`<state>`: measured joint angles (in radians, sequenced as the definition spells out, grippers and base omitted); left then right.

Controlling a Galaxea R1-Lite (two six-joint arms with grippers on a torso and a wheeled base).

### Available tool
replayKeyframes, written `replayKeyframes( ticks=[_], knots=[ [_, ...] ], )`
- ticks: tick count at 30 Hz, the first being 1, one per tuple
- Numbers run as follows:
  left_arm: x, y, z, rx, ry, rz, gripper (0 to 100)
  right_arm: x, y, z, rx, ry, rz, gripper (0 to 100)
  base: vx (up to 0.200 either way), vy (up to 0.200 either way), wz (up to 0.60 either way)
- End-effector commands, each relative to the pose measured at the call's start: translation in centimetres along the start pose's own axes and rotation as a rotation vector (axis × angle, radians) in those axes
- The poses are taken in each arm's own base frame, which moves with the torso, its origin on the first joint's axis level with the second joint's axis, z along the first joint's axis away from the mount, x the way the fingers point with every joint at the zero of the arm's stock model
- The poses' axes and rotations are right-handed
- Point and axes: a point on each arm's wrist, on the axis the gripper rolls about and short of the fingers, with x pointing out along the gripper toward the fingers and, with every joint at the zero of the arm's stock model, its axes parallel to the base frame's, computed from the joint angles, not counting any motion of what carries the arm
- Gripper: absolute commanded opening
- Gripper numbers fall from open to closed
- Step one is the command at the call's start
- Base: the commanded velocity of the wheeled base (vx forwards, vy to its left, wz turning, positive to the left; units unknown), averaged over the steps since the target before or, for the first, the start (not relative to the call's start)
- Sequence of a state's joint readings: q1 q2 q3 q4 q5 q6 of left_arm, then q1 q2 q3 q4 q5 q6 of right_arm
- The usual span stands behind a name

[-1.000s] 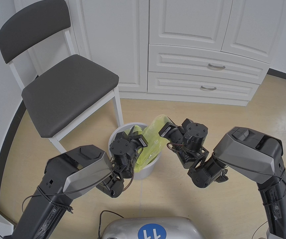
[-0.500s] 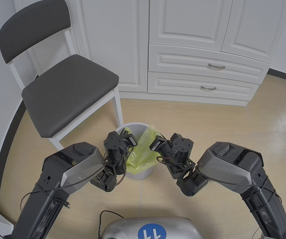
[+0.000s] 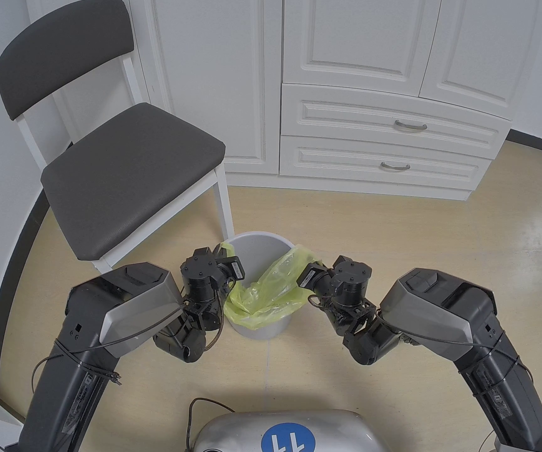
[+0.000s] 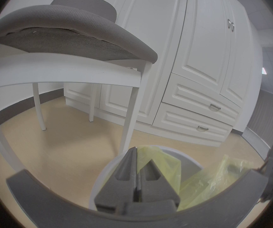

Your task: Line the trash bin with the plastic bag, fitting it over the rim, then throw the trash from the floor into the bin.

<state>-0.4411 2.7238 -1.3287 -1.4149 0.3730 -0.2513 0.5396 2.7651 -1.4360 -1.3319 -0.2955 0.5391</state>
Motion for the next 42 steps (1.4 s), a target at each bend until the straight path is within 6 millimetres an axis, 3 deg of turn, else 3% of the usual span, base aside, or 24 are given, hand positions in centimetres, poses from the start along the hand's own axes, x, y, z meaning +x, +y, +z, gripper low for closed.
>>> replayKeyframes(
  ticks=[1,5,6,12,26,35,42],
  knots=[
    [-1.4,0.3,2.3,0.036,0.024,-0.014,0,-0.6,-0.4,2.9,-0.065,0.004,-0.034,0,0.0,0.0,0.0],
    [-2.5,1.0,3.5,0.07,0.059,-0.043,0,-1.3,-1.2,3.5,-0.177,0.032,-0.052,0,0.0,0.0,0.0],
    [-3.3,1.8,4.6,0.105,0.082,-0.063,0,-2.4,-2.0,3.8,-0.262,0.077,-0.048,0,0.0,0.0,0.0],
    [-4.9,4.6,5.0,0.217,0.169,-0.098,0,-4.1,-3.7,4.1,-0.376,0.15,-0.043,0,0.0,0.0,0.0],
    [-3.8,9.8,4.5,0.337,0.247,0.003,0,-5.3,-7.6,3.3,-0.573,0.226,-0.075,0,0.0,0.0,0.0],
    [-4.4,10.4,3.7,0.387,0.286,0.008,0,-6.6,-8.0,2.2,-0.622,0.294,-0.07,0,0.0,0.0,0.0],
    [-5.2,10.4,4.0,0.394,0.314,0.004,0,-7.9,-7.2,3.1,-0.655,0.316,-0.046,0,0.0,0.0,0.0]
  ],
)
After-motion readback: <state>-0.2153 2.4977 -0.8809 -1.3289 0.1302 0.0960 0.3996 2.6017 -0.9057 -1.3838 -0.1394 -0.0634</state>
